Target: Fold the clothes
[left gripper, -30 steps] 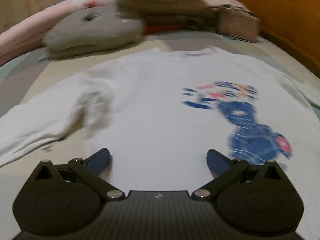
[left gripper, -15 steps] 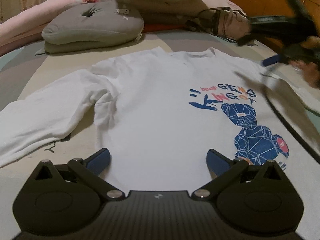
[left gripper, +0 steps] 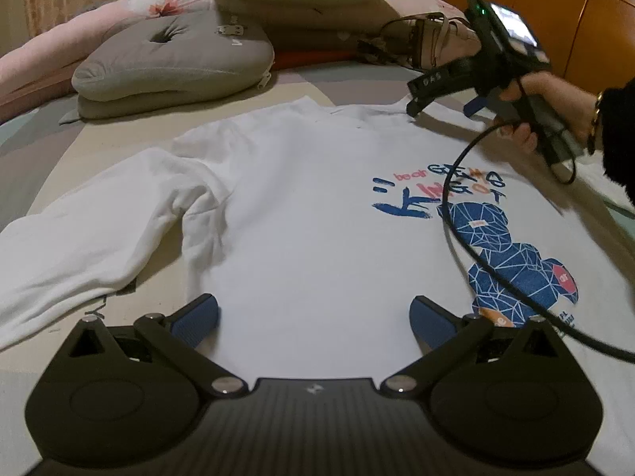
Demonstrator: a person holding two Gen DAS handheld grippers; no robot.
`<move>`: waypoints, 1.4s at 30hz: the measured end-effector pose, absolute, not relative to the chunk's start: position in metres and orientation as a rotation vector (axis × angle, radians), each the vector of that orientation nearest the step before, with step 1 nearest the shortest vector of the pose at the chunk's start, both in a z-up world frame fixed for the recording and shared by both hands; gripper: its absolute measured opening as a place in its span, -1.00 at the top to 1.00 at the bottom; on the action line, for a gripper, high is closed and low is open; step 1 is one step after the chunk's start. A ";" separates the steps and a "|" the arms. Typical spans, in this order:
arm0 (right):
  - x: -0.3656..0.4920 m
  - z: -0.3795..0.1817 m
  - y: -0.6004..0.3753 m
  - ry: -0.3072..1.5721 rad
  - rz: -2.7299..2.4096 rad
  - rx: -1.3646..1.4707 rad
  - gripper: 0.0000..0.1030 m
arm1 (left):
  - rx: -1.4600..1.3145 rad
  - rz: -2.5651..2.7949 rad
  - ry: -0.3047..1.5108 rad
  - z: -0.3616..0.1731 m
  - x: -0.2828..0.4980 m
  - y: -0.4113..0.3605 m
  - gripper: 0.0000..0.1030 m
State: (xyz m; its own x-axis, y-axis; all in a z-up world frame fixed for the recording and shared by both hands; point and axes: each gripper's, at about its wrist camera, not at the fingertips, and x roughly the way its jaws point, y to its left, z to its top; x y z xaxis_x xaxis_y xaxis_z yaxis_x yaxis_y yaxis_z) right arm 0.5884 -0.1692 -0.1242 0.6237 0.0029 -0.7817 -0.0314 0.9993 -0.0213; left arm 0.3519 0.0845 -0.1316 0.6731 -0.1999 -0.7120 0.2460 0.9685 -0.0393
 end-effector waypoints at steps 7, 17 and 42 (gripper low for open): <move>0.553 -0.108 -0.160 1.004 0.251 0.092 -1.00 | 0.051 -0.259 0.802 -0.128 0.350 0.086 -0.99; 0.596 -0.123 -0.140 0.934 0.098 -0.025 -1.00 | 0.056 -0.292 0.803 -0.123 0.347 0.093 -0.99; 0.608 -0.134 0.064 0.809 0.585 -0.336 -1.00 | 0.055 -0.463 0.755 -0.111 0.330 0.101 -0.99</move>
State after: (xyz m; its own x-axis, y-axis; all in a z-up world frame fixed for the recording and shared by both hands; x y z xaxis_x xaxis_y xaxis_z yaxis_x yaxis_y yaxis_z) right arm 0.6083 0.0642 -0.1336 0.5459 0.3586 -0.7572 -0.6065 0.7927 -0.0619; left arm 0.3301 0.1013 -0.1113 0.6324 -0.3856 -0.6718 0.4242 0.8981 -0.1162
